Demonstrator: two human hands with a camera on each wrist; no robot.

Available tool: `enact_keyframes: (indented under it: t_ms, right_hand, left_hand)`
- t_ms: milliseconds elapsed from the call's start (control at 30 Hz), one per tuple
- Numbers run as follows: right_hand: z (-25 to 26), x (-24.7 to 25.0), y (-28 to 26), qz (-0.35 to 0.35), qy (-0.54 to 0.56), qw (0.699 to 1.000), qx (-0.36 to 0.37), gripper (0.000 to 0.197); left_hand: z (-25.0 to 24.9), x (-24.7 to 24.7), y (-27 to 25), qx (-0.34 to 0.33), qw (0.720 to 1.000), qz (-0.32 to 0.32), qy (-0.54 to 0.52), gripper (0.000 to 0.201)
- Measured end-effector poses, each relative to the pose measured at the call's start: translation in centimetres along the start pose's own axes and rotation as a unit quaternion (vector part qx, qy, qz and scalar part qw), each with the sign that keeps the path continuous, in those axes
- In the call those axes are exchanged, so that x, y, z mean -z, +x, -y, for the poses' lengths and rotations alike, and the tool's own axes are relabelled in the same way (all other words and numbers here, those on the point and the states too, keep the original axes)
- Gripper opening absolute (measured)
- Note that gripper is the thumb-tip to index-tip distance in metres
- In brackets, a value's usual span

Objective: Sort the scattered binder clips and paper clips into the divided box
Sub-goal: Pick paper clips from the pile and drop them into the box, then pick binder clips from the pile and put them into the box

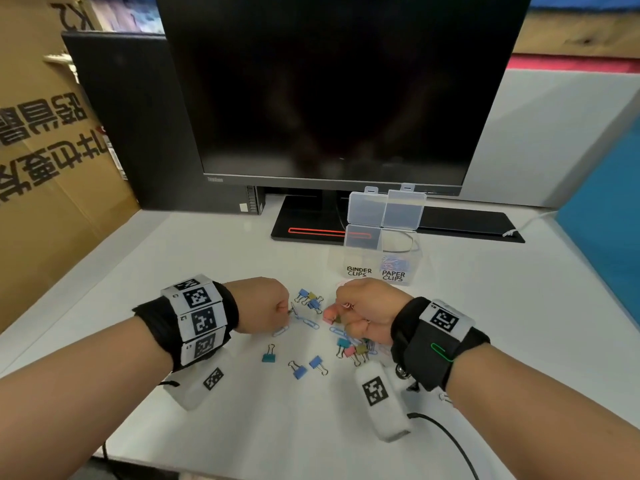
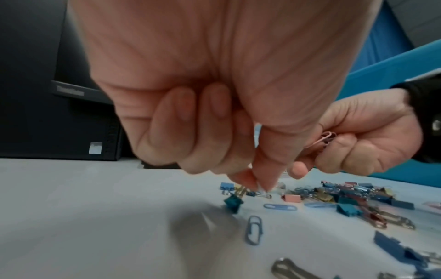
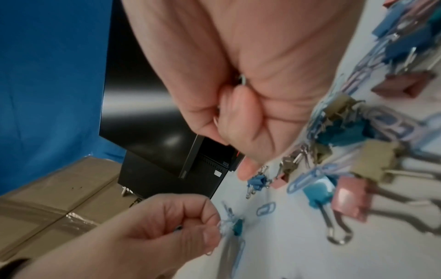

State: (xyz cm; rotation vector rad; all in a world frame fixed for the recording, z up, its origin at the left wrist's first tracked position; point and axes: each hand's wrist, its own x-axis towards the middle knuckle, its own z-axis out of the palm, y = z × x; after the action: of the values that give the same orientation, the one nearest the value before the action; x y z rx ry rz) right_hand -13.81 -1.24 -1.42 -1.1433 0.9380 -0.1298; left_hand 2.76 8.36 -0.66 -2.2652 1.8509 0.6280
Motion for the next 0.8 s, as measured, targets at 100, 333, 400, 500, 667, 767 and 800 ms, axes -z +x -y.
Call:
enact_keyframes:
  t_ms: [100, 333, 400, 500, 667, 767, 800]
  right_hand:
    - [-0.1, 0.0, 0.2, -0.02, -0.004, 0.999, 0.036, 0.029]
    - [2.1, 3.2, -1.2, -0.033, -0.078, 0.993, 0.087, 0.034]
    - [3.6, 4.9, -1.8, -0.044, -0.076, 0.991, 0.1, 0.038]
    - [6.1, 7.6, -2.0, -0.088, -0.095, 0.987, 0.1, 0.035]
    - [9.7, 10.2, -0.4, -0.153, -0.199, 0.965, 0.079, 0.032]
    - [11.0, 10.3, 0.8, -0.141, -0.3, 0.943, 0.039, 0.027]
    - [11.3, 10.2, 1.1, -0.133, -0.333, 0.933, 0.021, 0.024]
  left_hand:
    - [0.5, 0.2, -0.2, -0.008, 1.0, 0.005, -0.009, 0.022]
    - [1.0, 2.4, -0.8, -0.051, 0.993, -0.014, -0.109, 0.024]
    - [0.3, 3.3, -0.7, -0.069, 0.987, -0.02, -0.142, 0.023]
    - [-1.9, 5.0, 0.5, -0.084, 0.984, -0.024, -0.153, 0.018]
    - [-5.8, 7.4, 4.6, -0.085, 0.978, -0.06, -0.178, 0.015]
    - [-7.4, 7.8, 6.9, -0.08, 0.972, -0.085, -0.202, 0.019]
    - [-7.7, 7.8, 7.6, -0.076, 0.972, -0.092, -0.204, 0.022]
